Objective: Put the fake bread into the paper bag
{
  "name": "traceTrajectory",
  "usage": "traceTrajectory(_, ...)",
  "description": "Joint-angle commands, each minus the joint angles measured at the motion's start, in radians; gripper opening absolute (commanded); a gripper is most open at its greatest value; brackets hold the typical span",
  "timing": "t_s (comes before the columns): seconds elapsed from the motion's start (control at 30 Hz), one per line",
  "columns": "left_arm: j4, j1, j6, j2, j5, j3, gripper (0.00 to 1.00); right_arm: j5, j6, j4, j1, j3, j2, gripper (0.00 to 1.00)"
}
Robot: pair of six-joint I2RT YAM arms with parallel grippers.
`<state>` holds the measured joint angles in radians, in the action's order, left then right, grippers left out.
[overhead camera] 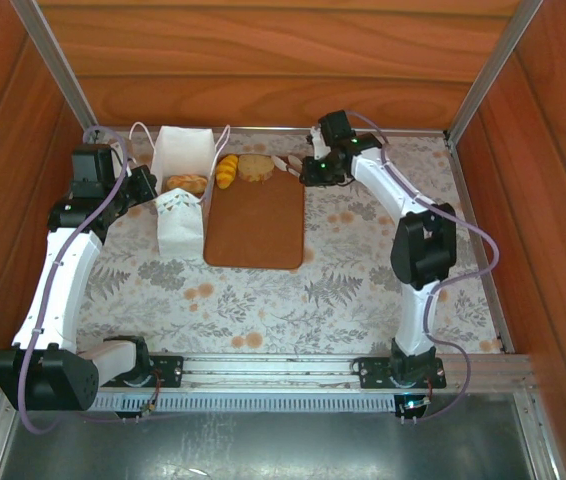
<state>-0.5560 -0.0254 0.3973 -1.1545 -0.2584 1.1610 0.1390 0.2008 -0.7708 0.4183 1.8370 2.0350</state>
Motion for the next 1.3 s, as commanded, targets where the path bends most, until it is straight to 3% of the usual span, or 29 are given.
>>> traceTrajectory(0.0,0.026,0.006,-0.012,0.01,-0.012,0.012,0.0,0.061,0.018,0.007,-0.001,0.065,0.039,0.38)
traceTrajectory(0.57,0.027,0.008,-0.014,0.007,-0.012,0.012,0.0,0.112,0.007,-0.059,0.007,0.208,0.208,0.34)
traceTrajectory(0.73,0.027,0.008,-0.014,0.004,-0.011,0.014,0.0,0.103,0.0,-0.061,0.007,0.196,0.183,0.26)
traceTrajectory(0.9,0.026,0.008,-0.012,0.007,-0.01,0.01,0.0,0.067,-0.001,-0.032,0.007,0.128,0.081,0.17)
traceTrajectory(1.27,0.027,0.008,-0.009,0.012,-0.011,0.014,0.0,-0.038,-0.033,-0.005,0.007,-0.117,-0.319,0.13)
